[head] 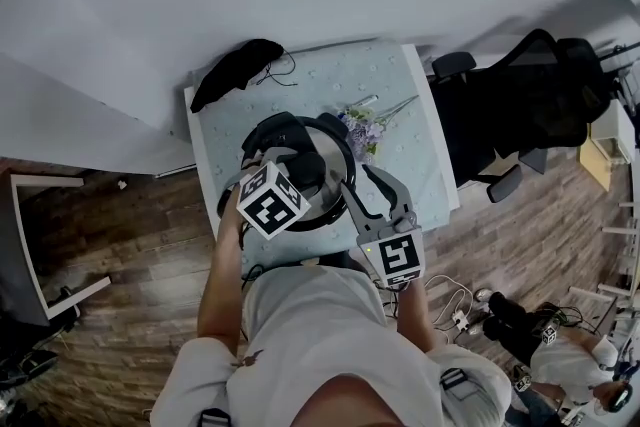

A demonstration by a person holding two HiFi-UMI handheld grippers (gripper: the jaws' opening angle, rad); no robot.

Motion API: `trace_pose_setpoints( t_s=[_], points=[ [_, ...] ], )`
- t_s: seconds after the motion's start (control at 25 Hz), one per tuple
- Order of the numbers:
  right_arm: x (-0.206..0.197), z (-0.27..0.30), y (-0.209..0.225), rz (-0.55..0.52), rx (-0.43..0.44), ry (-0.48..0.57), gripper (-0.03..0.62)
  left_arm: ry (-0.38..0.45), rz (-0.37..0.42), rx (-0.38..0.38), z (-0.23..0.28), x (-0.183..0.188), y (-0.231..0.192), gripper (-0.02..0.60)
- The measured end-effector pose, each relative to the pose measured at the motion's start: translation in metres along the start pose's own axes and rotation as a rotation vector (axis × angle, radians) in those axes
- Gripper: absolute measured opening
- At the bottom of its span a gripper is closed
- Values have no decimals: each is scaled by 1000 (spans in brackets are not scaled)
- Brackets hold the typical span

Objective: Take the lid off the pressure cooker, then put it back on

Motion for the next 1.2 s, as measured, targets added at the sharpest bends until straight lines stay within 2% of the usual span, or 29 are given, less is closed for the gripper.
trace_pose_setpoints(
  t_s=[0.8,1.2],
  points=[
    [-4,0,9,-25,65,15,166,62,-231,175,0,0,-2,276],
    [-7,1,7,-30,114,20,164,92,-319,250,-1,1,-2,278]
  ],
)
Point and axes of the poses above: the fingertips, and each gripper's own axes: z forward along the fingers, y to its right, x out of its top, the point moved 4 cm from there along -z, backward along the fingers, and after that the axes turned 5 degrees about -z, right-handed, at the moved point
